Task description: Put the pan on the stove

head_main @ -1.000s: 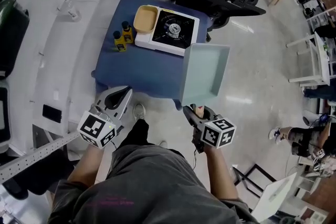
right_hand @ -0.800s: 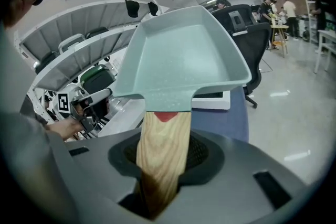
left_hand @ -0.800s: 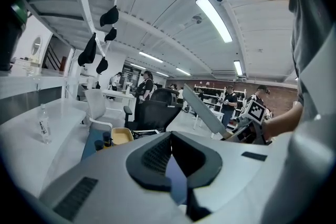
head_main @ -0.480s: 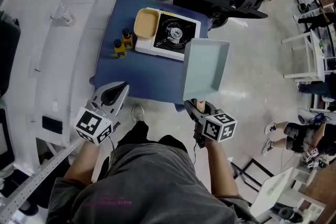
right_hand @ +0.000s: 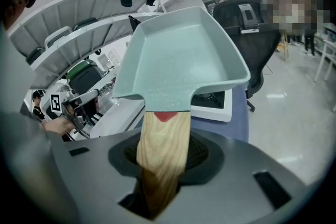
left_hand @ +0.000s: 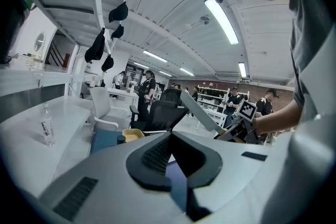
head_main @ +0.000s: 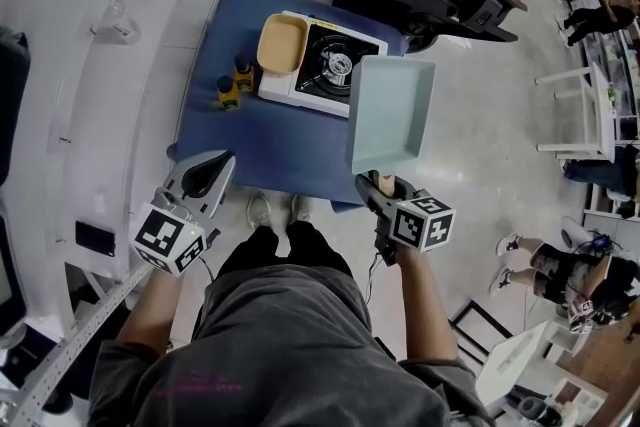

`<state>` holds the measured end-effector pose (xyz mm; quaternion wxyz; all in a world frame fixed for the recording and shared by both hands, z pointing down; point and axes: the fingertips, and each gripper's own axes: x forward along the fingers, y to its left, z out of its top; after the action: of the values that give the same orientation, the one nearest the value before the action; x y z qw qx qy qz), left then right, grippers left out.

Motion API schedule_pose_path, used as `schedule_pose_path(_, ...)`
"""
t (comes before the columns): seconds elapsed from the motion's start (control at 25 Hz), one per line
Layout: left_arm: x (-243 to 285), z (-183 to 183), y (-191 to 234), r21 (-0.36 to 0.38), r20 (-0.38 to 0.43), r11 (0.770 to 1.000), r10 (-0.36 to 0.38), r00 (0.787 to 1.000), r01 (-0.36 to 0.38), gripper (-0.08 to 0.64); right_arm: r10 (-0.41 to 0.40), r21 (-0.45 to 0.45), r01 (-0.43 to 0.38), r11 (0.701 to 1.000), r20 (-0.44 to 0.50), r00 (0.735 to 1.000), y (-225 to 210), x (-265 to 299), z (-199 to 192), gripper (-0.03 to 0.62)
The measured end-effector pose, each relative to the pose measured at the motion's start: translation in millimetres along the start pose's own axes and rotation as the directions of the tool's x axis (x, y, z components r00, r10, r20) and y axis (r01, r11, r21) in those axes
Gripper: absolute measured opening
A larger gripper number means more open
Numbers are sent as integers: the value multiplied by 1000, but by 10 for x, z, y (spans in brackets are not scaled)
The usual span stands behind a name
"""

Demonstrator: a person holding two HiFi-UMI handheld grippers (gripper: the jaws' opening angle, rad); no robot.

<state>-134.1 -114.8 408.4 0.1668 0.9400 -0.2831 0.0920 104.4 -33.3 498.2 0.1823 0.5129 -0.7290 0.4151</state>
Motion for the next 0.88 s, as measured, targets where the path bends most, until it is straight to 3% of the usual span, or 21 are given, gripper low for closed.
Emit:
schedule_pose_path(0.52, 276, -51, 177, -44, -28, 994, 99, 995, -100, 2, 22, -47, -28, 998, -122, 992, -620, 503, 314, 137)
schedule_pose_path(0.88, 697, -56, 147, -80, -44, 982, 166, 985, -169, 2, 24, -133, -61, 989, -262, 965, -1158, 838, 492, 137)
